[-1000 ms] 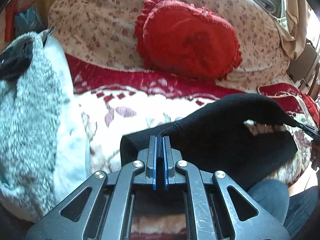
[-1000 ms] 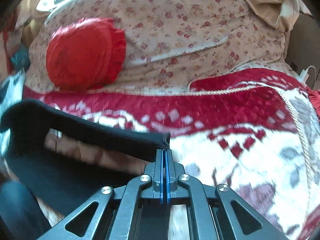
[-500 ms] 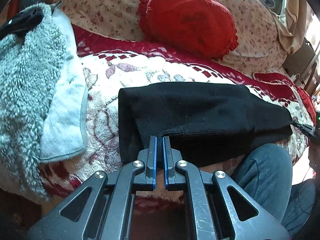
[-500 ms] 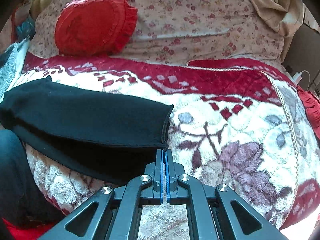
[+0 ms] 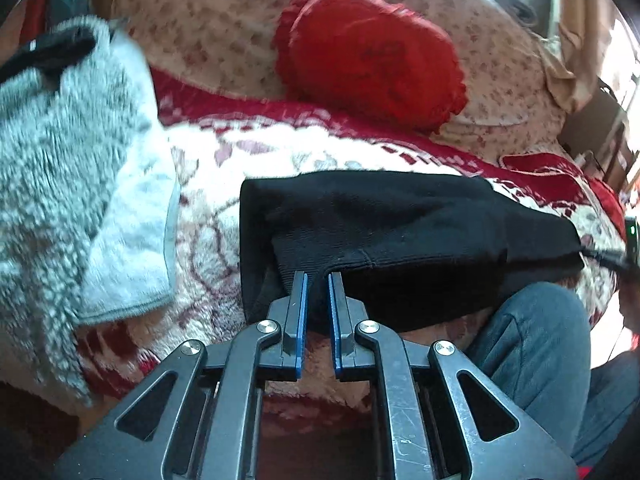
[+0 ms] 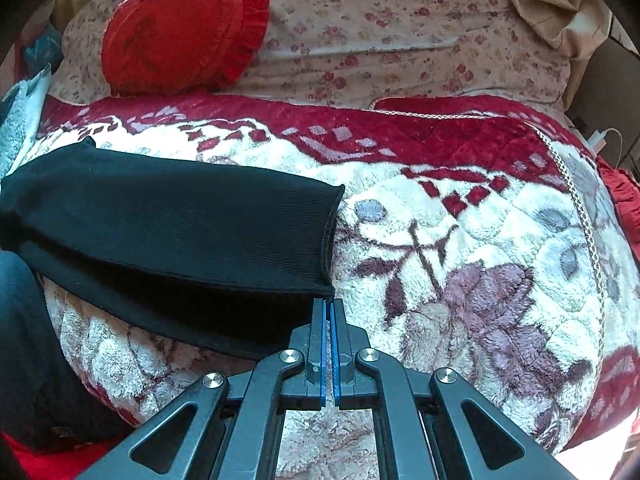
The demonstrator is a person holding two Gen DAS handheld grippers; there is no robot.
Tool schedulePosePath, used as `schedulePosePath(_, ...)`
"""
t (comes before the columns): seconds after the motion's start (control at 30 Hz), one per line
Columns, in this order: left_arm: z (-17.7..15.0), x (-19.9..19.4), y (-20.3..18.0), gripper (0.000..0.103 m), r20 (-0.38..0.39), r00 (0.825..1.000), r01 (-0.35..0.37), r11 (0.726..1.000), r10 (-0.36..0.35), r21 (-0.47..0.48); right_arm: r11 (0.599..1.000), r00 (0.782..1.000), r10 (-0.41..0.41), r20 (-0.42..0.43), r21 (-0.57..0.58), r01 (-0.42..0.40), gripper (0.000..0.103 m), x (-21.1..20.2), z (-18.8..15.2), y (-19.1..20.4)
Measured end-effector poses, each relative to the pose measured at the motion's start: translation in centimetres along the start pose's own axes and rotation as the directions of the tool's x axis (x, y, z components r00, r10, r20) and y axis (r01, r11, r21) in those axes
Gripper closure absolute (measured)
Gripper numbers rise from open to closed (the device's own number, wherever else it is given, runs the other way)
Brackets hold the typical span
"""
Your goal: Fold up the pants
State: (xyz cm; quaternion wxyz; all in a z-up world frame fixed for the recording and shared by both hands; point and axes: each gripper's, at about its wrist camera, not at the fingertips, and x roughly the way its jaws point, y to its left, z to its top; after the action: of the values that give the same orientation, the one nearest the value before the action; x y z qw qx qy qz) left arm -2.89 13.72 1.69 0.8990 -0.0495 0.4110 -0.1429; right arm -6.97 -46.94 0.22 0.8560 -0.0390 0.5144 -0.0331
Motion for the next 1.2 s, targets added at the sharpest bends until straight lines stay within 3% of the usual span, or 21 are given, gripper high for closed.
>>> schedulePosePath(0.1,-0.5,-0.2,0.4,0.096,0.036,0.999,0.003,1.0,-0.003,-0.002,1.0,1.0,0.01,0.01,0.01,-0.01,0.102,-0.3,0.0,-0.1)
schedulePosePath(0.23,-1.5,0.2,0.7,0.096,0.004,0.999,0.04,0.999,-0.04,0.018,0.999,0.999,0.038,0.021,0.028,-0.039,0.102,-0.8,-0.1,-0.6)
schedulePosePath(0.3,-2.1,0.3,1.7,0.096,-0.026,0.999,0.038,0.997,-0.04,-0.061,0.999,1.0,0.025,0.007,0.038,-0.025,0.103,-0.6,-0.4,-1.0)
schedulePosePath(0.37,-2.7,0.4,2.7,0.094,-0.068,0.993,0.087,0.98,-0.101,-0.179,0.998,1.0,-0.001,0.004,0.057,0.0,0.103,-0.4,-0.8,-1.6)
schedulePosePath(0.43,-3.5,0.8,3.4,0.083,-0.096,0.976,0.156,0.941,-0.193,-0.301,0.997,1.0,-0.002,0.008,0.073,0.002,0.102,-0.5,-0.9,-2.1)
schedulePosePath(0.47,-3.9,1.0,3.6,0.078,-0.1,0.963,0.197,0.906,-0.251,-0.375,0.997,1.0,0.0,0.01,0.077,-0.001,0.102,-0.4,-0.8,-2.3)
schedulePosePath(0.53,-4.2,1.6,3.7,0.058,-0.102,0.941,0.236,0.841,-0.323,-0.487,0.998,1.0,0.005,0.014,0.067,-0.006,0.102,-0.4,-0.7,-2.1)
schedulePosePath(0.67,-3.4,2.6,3.5,0.056,-0.062,0.91,0.295,0.746,-0.41,-0.597,0.999,1.0,0.003,0.008,0.032,-0.003,0.103,0.0,-0.4,-1.2)
schedulePosePath(0.73,-2.7,3.3,3.7,0.056,-0.037,0.888,0.325,0.682,-0.458,-0.656,1.0,1.0,0.006,0.009,0.025,-0.006,0.102,0.0,-0.4,-1.1)
schedulePosePath(0.93,-1.3,4.4,4.4,0.056,0.05,0.877,0.345,0.554,-0.478,-0.758,0.999,1.0,-0.002,0.01,0.037,0.002,0.103,0.0,-0.4,-1.4)
schedulePosePath(1.0,-1.3,4.4,4.8,0.056,0.056,0.887,0.329,0.543,-0.458,-0.773,0.999,1.0,-0.005,0.009,0.041,0.005,0.103,0.1,-0.4,-1.6)
schedulePosePath(1.07,-1.5,4.2,5.3,0.056,0.049,0.913,0.287,0.553,-0.404,-0.782,0.998,1.0,-0.007,0.012,0.056,0.007,0.103,0.0,-0.3,-1.9)
schedulePosePath(1.13,-1.5,3.6,5.4,0.056,0.038,0.939,0.246,0.591,-0.341,-0.768,0.996,1.0,0.011,0.026,0.088,-0.013,0.103,-0.3,-0.2,-2.4)
schedulePosePath(1.17,-1.2,3.3,5.3,0.056,0.026,0.952,0.222,0.629,-0.305,-0.745,0.992,0.999,0.03,0.04,0.121,-0.034,0.103,-0.5,-0.2,-2.9)
schedulePosePath(1.2,-1.0,3.0,5.0,0.066,0.007,0.962,0.196,0.675,-0.272,-0.711,0.983,0.997,0.058,0.056,0.171,-0.067,0.102,-0.7,-0.3,-3.5)
